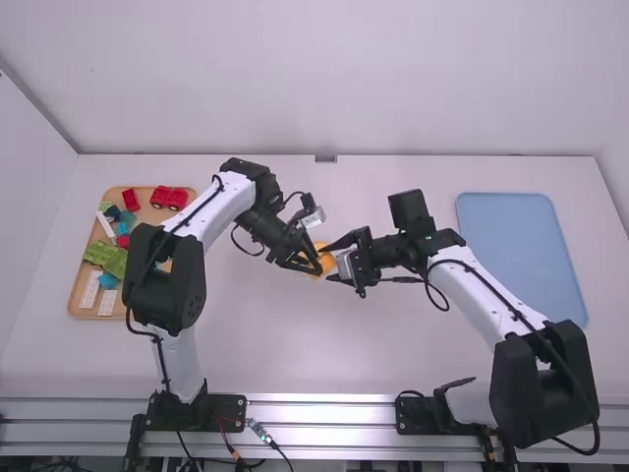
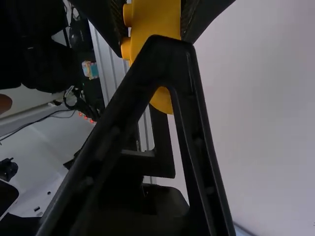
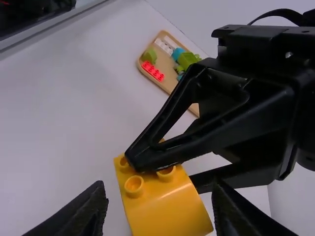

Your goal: Assemble lego blocks to make yellow taxi

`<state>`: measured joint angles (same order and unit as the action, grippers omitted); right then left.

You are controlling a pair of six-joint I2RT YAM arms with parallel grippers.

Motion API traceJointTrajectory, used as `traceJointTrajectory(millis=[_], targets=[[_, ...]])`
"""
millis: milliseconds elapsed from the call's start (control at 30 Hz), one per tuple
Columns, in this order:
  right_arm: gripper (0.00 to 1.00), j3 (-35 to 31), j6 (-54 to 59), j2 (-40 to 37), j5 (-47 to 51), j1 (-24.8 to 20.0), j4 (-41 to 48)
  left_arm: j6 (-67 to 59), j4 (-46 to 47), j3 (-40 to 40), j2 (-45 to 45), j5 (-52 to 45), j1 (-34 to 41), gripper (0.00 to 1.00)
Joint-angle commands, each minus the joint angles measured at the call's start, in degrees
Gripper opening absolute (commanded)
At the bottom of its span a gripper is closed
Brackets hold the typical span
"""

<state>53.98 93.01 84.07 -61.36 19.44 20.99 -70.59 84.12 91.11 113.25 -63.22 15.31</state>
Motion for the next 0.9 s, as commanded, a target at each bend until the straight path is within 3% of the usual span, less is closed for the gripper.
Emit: traceJointTrajectory(millis=[0, 533, 700, 867], targets=[[0.53, -0.28, -0.11, -1.02, -0.26, 0.0, 0.31, -0.81, 0.13, -0.47, 0.53, -0.98, 0.09, 0.22], [0.39, -0.28, -0.17, -1.02, 0.09, 0.0, 0.59, -0.83, -0.13, -0.47, 0.53, -2.03, -0.07, 0.32], [0.32, -0.28, -0.15, -1.02, 0.07, 0.02, 0.55, -0.79, -0.39, -0.47, 0.53, -2.49, 0.17, 0.18], [0.3, -0.28, -0.17, -1.02, 0.09, 0.0, 0.59, -0.81, -0.52, -0.47, 0.53, -2.99, -0.09, 0.22]])
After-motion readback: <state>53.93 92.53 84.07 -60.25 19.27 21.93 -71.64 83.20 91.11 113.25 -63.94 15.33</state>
